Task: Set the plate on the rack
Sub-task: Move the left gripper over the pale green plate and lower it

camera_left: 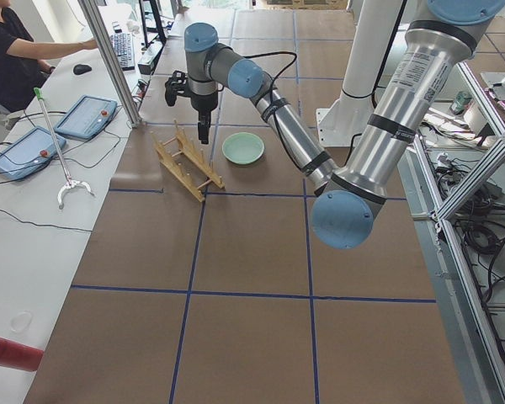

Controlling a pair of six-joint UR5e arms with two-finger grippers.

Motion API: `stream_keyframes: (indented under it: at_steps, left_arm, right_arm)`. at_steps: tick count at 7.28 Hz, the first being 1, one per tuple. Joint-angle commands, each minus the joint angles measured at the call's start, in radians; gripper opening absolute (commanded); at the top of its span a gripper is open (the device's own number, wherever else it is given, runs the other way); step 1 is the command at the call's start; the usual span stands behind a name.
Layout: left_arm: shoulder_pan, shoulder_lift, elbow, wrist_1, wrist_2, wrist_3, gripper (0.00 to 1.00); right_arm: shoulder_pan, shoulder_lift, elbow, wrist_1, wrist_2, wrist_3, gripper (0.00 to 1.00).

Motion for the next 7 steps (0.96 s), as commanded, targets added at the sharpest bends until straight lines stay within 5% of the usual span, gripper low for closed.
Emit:
stream_keyframes:
  at_steps: [1,5,7]
  left_arm:
    - [0.216,-0.113,-0.009,0.004,0.143,-0.281,1.0]
    - [0.476,-0.23,0.054,0.007,0.357,-0.455,1.0]
    - [0.542,-0.265,0.188,-0.028,0.448,-0.448,1.0]
  right_arm:
    - [0.0,0.0,0.0,0.0,0.0,0.0,1.0]
    - [0.0,0.0,0.0,0.0,0.0,0.0,1.0]
    - [0.0,0.0,0.0,0.0,0.0,0.0,1.0]
